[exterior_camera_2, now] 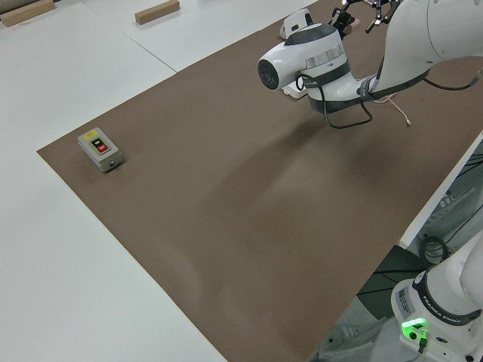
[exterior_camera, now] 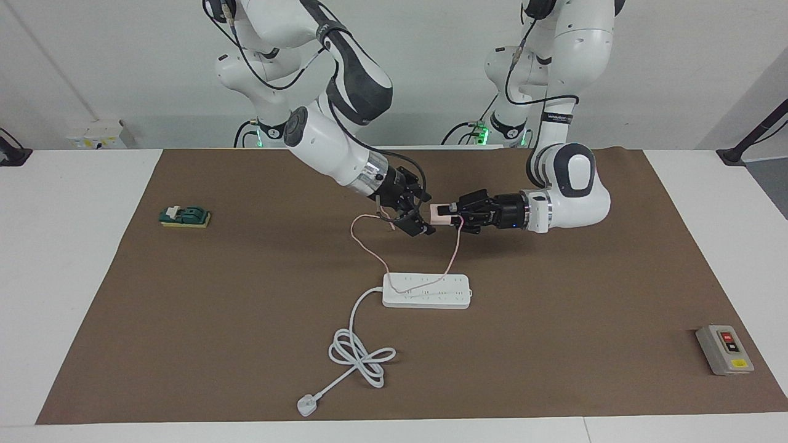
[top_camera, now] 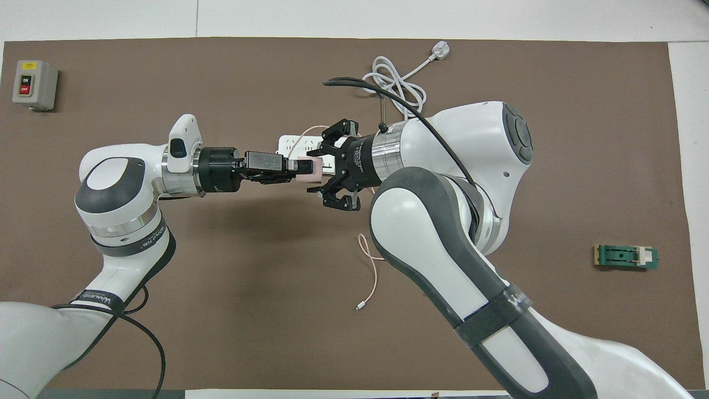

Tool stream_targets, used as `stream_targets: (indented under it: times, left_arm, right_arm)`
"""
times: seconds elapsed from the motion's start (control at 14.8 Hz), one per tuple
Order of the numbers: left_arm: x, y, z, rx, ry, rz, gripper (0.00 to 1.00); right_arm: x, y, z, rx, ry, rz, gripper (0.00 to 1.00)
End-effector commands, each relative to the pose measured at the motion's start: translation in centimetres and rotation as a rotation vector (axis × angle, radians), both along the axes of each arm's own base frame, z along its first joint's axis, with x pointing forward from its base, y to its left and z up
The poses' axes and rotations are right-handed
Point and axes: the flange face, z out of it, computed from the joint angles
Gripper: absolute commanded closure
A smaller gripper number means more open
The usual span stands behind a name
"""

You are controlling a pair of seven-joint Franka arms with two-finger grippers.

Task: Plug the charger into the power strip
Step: 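Close the left gripper on the charger while the right gripper holds it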

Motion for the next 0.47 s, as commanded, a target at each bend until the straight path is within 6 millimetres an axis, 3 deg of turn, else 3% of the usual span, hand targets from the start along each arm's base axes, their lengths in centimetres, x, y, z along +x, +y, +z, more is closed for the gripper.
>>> stream_targets:
  times: [0.0, 0.2, 0.41]
  left_arm:
    - [0.8, 2.9, 0.6, 0.058, 0.027, 0.008, 1.00]
    - [1.2, 6.4, 1.2, 0.157, 0.037, 0.029, 1.00]
    - [1.3, 9.6, 1.6, 0.297, 0.045, 0.024, 1.00]
  right_arm:
    - [1.3, -3.3, 1.6, 0.017, -0.006, -0.012, 0.00]
    - [2.4, -7.1, 3.2, -0.032, -0.043, -0.019, 0.00]
    - [1.9, -8.5, 5.0, -0.124, -0.119, 0.072, 0.00]
